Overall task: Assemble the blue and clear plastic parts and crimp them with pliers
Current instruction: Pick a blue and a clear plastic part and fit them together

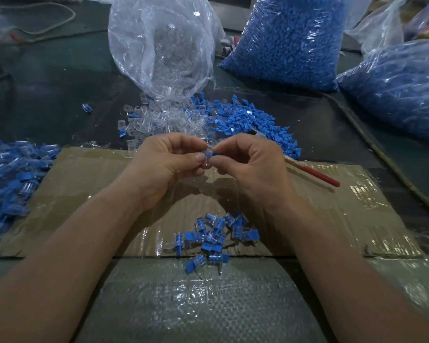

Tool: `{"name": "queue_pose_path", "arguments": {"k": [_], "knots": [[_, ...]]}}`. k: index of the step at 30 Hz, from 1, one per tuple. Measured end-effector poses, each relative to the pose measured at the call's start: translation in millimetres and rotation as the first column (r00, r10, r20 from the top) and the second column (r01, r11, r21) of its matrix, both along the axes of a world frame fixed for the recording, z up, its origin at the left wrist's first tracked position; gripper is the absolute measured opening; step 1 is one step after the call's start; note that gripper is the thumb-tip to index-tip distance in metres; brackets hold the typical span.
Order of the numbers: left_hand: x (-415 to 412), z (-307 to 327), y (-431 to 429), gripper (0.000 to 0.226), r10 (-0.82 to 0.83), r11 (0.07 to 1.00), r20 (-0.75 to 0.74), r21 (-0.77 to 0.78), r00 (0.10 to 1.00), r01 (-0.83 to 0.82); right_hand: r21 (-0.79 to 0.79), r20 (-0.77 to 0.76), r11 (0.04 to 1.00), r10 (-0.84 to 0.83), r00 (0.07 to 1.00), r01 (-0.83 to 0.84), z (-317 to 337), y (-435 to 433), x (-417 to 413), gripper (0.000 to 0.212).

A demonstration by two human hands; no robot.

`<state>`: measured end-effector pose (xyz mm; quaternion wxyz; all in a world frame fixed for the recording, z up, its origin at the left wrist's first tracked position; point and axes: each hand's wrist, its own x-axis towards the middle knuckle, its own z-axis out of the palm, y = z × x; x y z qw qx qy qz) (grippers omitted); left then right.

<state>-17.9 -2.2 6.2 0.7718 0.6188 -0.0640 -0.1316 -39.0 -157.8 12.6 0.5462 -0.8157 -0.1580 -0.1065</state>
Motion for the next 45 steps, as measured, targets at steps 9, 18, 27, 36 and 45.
{"name": "queue_pose_path", "arguments": {"k": [9, 18, 27, 36, 45], "knots": [[-0.7, 2.1, -0.6, 0.018, -0.044, 0.997, -0.019, -0.060, 0.999, 0.042, 0.086, 0.058, 0.996, -0.023, 0.998, 0.017, -2.3, -0.5, 1.0, 0.022], [-0.2, 0.2, 1.3, 0.014, -0.052, 0.999, -0.050, 0.003, 0.997, 0.052, 0.144, 0.017, 0.989, 0.030, 0.999, -0.032, -3.3, -2.2, 0.8, 0.020], [0.6, 2.2, -0.3, 0.012, -0.027, 0.999, -0.040, -0.026, 0.999, 0.026, 0.092, 0.046, 0.995, -0.033, 0.998, 0.029, -4.1, -3.4, 1.9, 0.026], [-3.1, 2.7, -0.4, 0.012, -0.029, 1.000, -0.023, 0.009, 0.999, 0.029, -0.072, 0.130, 0.997, -0.030, 0.991, 0.040, -5.6, -3.4, 1.3, 0.027], [-4.9, 3.9, -1.4, 0.012, -0.047, 0.999, -0.016, 0.008, 0.999, 0.047, -0.100, 0.204, 0.994, -0.026, 0.979, 0.047, -6.3, -4.7, 3.4, 0.027]]}}
